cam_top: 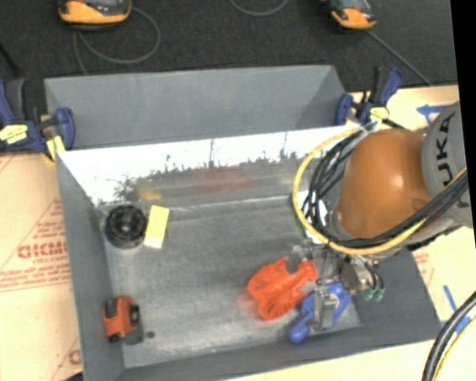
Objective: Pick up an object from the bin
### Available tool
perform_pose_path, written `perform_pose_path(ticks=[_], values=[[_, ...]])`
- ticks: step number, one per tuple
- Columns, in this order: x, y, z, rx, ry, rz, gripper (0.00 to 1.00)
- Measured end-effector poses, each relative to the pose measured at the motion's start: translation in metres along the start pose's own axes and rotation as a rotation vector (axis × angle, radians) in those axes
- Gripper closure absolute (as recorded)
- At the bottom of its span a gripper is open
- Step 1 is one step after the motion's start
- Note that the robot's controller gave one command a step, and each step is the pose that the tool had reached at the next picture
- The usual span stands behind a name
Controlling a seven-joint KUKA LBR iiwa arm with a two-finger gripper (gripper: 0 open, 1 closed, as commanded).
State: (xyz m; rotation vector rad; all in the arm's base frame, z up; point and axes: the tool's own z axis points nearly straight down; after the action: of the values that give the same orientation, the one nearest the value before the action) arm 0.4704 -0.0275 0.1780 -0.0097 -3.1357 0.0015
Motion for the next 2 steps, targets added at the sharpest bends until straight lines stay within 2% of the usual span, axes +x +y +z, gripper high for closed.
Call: perform_pose_path(ticks=[1,2], values=[[-0.002,0.0,-0.004,0.001,-0.008,-0.001,0.0],[-0.009,-0.044,0.069,0.002,-0.011,-0.156,0.0]])
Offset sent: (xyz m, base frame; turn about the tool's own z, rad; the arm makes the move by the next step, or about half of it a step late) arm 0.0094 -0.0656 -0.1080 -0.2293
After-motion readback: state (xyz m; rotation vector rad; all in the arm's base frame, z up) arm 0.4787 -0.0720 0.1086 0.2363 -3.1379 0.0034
